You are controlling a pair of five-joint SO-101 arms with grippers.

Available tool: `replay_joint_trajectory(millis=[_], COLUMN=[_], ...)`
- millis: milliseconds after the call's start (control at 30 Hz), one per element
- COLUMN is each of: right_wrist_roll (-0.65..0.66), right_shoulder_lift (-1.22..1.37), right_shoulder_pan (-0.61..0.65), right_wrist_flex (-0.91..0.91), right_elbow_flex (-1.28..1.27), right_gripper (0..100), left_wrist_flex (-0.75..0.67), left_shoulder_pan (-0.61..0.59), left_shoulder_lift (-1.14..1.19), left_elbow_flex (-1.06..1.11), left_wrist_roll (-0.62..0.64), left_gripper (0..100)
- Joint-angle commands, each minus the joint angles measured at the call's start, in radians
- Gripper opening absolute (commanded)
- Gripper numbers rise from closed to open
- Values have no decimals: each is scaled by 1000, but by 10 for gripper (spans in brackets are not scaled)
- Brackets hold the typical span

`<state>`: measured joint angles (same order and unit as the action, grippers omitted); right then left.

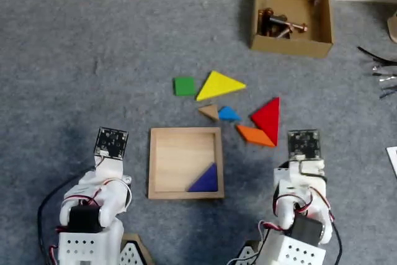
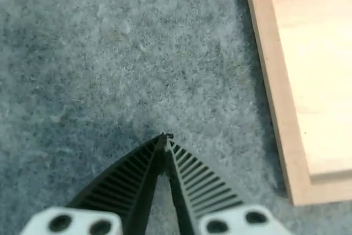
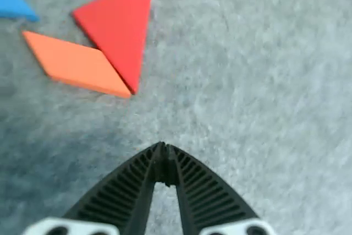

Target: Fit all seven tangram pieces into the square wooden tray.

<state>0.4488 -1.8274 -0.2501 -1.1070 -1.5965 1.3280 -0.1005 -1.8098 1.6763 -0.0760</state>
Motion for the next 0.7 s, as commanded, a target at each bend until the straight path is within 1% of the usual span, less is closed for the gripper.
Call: replay_joint_trajectory(millis=[0,167,233,300,533,667], right_wrist_roll=[61,64,63,60,58,58], right_shoulder_lift=[-10,-2,53,168,696,929], right_shoulder_pan=[42,42,42,42,47,47], right_wrist_flex=[-101,-173,-191,-191,-199,-199], right_elbow_flex=[142,243,294,361,674,799], right_gripper=[10,10,10,10,10,10], left_wrist_flex=[5,5,5,5,5,5], left_shoulder_pan=[13,13,13,13,13,13], left_shoulder_lift=[-8,-8,-8,-8,-8,-8], left_elbow_flex=[19,19,19,19,19,19], left_wrist_roll=[-5,-5,-5,-5,-5,-5], left_gripper=[6,6,6,6,6,6])
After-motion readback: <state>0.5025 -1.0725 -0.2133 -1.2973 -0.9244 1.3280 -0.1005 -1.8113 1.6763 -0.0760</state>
